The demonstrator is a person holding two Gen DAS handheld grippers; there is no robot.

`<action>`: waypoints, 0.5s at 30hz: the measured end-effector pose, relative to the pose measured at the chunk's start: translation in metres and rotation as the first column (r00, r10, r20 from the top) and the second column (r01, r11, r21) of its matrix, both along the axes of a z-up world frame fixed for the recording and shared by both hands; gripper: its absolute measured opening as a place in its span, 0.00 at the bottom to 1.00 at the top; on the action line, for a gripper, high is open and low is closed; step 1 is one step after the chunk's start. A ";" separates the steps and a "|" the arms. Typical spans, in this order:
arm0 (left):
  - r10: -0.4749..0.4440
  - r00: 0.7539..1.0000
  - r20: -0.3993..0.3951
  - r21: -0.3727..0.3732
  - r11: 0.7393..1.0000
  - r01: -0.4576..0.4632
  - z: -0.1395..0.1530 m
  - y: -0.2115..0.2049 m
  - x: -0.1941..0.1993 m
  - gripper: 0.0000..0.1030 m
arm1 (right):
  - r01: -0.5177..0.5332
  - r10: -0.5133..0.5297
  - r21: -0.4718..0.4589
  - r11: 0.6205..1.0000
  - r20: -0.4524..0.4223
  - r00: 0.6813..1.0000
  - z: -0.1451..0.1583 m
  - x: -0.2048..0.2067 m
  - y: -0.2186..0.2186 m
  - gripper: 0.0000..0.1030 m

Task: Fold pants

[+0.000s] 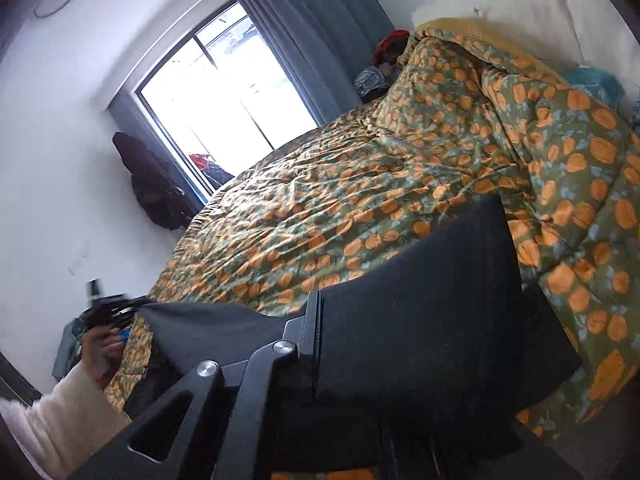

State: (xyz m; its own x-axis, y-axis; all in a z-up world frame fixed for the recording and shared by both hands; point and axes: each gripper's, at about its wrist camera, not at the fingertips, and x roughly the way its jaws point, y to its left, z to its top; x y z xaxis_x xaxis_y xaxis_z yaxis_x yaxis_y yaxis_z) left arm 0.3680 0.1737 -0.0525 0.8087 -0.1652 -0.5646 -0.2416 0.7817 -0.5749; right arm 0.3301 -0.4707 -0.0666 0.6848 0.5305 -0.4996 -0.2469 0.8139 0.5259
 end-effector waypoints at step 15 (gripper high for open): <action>-0.035 0.920 -0.390 0.017 0.999 0.046 -0.168 -0.076 -0.125 0.08 | -0.007 -0.040 -0.095 0.995 -0.483 0.875 -0.161 0.022 -0.052 0.48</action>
State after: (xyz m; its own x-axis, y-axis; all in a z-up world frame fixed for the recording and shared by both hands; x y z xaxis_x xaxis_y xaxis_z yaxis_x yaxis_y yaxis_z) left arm 0.2434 0.0981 -0.2206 0.5174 -0.1749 -0.8377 -0.4100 0.8086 -0.4220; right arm 0.3523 -0.5223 -0.2281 0.3532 0.4579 -0.8158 0.0333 0.8653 0.5001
